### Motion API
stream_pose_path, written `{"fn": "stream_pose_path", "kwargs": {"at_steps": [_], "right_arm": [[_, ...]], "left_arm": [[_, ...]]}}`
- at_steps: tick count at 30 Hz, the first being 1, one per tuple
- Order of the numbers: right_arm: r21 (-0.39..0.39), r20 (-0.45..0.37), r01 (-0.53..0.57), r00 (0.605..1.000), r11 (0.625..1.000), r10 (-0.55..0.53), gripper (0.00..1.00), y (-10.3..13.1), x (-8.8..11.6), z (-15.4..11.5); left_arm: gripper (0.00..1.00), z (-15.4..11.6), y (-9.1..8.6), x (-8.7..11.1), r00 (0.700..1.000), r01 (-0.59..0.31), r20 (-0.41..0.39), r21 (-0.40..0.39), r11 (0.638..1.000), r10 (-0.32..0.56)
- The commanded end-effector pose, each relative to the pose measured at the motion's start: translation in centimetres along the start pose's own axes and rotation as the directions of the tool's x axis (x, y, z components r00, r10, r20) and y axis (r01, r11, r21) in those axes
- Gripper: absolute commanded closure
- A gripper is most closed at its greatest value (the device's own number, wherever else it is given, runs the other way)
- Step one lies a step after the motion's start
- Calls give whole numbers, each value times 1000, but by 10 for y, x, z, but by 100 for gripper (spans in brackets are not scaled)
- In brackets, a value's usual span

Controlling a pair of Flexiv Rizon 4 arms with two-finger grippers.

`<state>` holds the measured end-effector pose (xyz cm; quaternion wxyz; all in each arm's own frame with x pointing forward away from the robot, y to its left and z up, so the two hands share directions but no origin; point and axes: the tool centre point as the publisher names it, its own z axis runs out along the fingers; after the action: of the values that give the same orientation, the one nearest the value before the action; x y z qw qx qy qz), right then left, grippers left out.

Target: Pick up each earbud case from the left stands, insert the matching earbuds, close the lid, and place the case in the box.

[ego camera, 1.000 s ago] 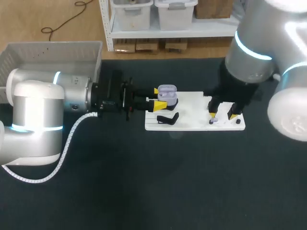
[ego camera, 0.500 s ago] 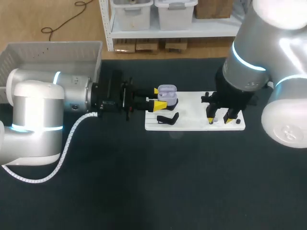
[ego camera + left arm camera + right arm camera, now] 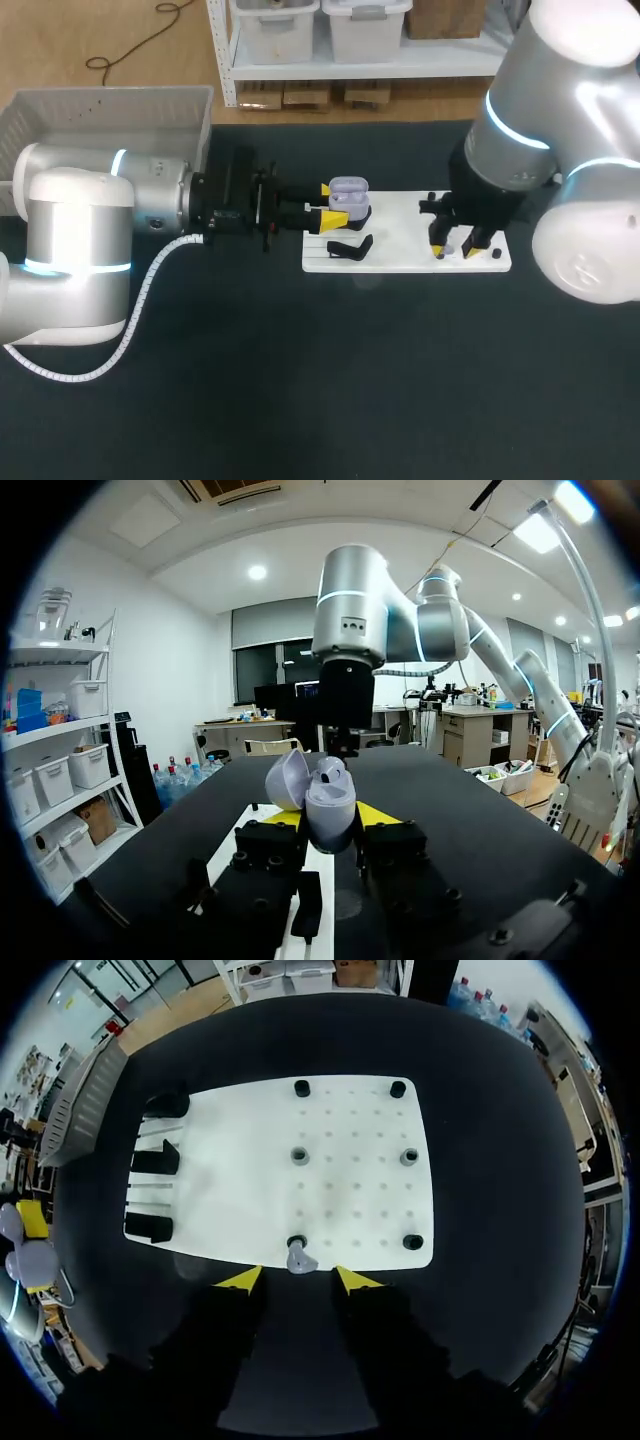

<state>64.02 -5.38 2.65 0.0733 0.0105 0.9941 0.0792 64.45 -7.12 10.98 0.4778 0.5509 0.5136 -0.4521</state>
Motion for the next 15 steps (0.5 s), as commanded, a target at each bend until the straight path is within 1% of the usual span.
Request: {"fn": "stream_pose_path", "kwargs": {"at_steps": [1,15], "right_arm": [[-7,-9,-3,1000,1000,3,60,1,-4,4],[-13,-13,-26,1000,1000,26,67,-2,-8,12]], "left_arm": [[100,0,0,0,1000,0,0,0,1000,0],[100,0,0,0,1000,0,0,0,1000,0]]}}
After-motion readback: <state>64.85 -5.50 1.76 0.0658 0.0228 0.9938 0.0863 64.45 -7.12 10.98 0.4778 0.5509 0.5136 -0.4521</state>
